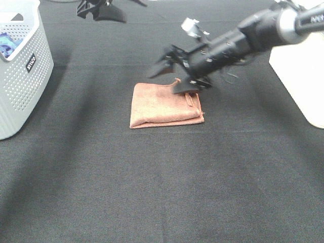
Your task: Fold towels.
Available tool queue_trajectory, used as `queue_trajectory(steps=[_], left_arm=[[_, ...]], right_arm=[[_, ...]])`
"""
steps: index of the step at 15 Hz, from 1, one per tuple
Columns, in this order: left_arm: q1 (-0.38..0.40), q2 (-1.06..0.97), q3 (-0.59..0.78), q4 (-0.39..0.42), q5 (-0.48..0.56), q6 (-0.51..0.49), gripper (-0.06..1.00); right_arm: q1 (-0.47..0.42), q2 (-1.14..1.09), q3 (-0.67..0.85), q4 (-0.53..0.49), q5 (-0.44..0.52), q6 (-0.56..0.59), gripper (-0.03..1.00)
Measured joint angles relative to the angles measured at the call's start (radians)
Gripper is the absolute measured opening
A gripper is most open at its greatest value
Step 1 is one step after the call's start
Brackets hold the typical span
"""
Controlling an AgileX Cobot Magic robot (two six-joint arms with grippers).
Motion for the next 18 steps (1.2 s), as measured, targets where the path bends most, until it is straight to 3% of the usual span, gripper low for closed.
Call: queue_trajectory(steps=[3,10,11,14,18], left_arm=[[0.0,0.0,0.0,0.001,0.009,0.0,0.66],[0.0,-0.004,0.0,0.004,0.021,0.011,0.66],[0.0,-0.017,0.0,0.049,0.049,0.019,0.66],[0.0,-0.102,0.0,0.262,0.145,0.012,0.66],[-0.001,-0.236,0.0,0.613,0.289,-0.139,0.66]], right_arm=[[-0.033,0.008,0.0,-0.069,-0.007,0.024,0.83],[-0.035,-0.061,-0.001,-0.557,-0.03,0.3,0.83],[-0.035,-0.118,-0.001,-0.645,-0.017,0.368,0.83],[-0.034,-0.24,-0.001,-0.687,0.107,0.421,0.83],[-0.033,-0.382,-0.001,-0.703,0.349,0.425,0.83]])
